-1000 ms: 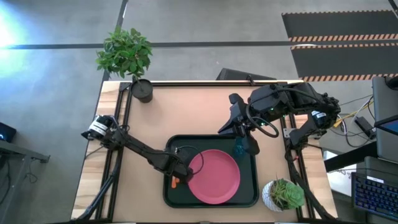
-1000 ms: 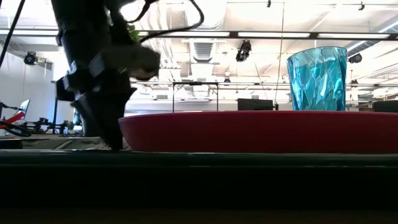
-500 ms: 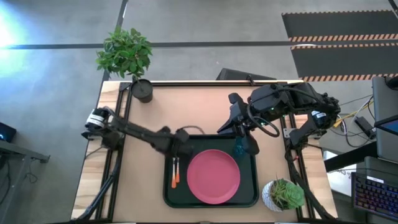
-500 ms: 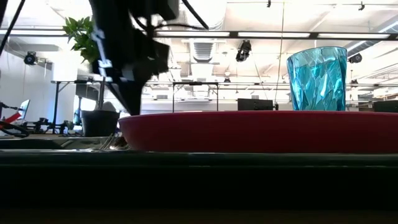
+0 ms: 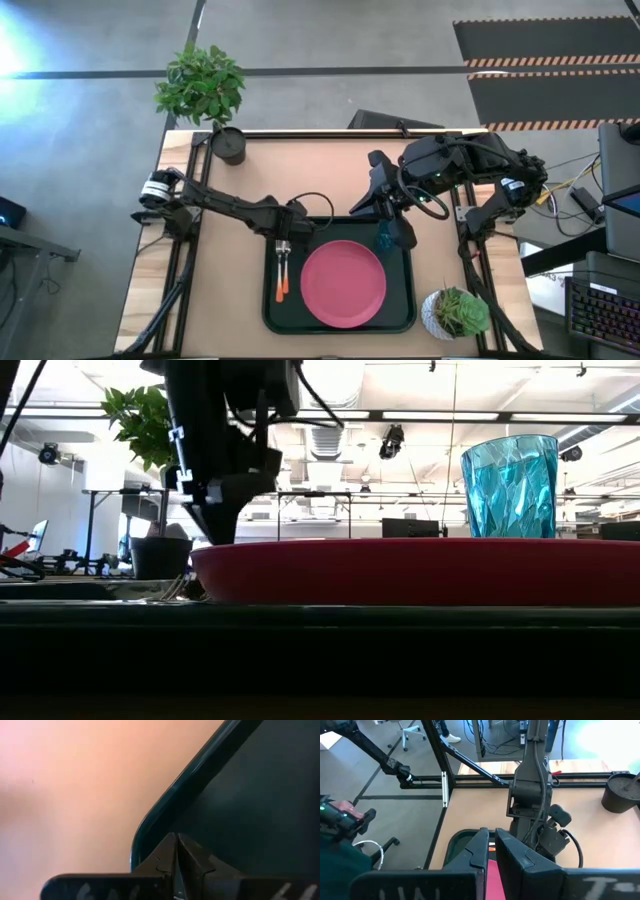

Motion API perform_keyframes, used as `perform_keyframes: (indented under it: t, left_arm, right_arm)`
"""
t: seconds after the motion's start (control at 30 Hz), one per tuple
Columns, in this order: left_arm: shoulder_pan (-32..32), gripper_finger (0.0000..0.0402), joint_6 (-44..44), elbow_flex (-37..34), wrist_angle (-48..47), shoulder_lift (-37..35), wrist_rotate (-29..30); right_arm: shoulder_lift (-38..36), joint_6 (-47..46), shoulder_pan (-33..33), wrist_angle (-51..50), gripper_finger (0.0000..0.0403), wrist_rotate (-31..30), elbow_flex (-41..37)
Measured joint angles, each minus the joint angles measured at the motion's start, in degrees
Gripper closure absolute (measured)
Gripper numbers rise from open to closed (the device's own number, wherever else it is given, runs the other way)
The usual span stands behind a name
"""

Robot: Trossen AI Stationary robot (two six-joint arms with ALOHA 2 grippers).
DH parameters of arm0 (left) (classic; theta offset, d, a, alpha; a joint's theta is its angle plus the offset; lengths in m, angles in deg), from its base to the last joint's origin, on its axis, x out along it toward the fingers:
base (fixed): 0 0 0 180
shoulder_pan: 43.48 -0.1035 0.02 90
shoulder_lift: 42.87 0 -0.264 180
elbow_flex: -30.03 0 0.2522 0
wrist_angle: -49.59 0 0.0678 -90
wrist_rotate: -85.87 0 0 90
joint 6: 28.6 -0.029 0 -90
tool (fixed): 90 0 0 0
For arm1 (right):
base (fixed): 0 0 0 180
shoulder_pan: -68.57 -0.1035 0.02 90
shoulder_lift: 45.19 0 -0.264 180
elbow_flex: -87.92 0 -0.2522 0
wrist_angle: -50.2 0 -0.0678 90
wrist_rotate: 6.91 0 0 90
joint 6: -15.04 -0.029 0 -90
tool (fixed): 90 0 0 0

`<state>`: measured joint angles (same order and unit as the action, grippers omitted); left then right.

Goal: Pick and place plate/cup/fork/spoon on tray
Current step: Adjust the pink plate

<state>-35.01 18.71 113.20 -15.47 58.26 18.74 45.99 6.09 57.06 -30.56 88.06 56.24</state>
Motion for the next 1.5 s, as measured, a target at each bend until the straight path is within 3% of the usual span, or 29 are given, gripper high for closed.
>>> perform_keyframes:
  t: [0.2,0.7,1.07,1.5]
  left_arm:
    - [0.25,0.0402,0.3,-1.87,2.09,0.0,-0.38]
    - [4.0,0.0402,-7.43,6.44,15.86,0.33,-2.04]
    - [6.4,0.0402,-7.24,7.51,16.36,7.91,-5.9]
    - [8.52,0.0402,-5.75,9.28,17.79,8.31,-4.77]
  right_arm:
    - [0.0,-0.04,0.02,0.0,0.0381,-0.01,0.0]
    - [0.0,0.0,0.01,0.0,0.0381,-0.47,0.0]
    - [0.0,-0.02,0.02,0.45,0.0381,-0.53,0.0]
    - [0.0,0.0,0.0,0.44,0.0381,-0.54,0.0]
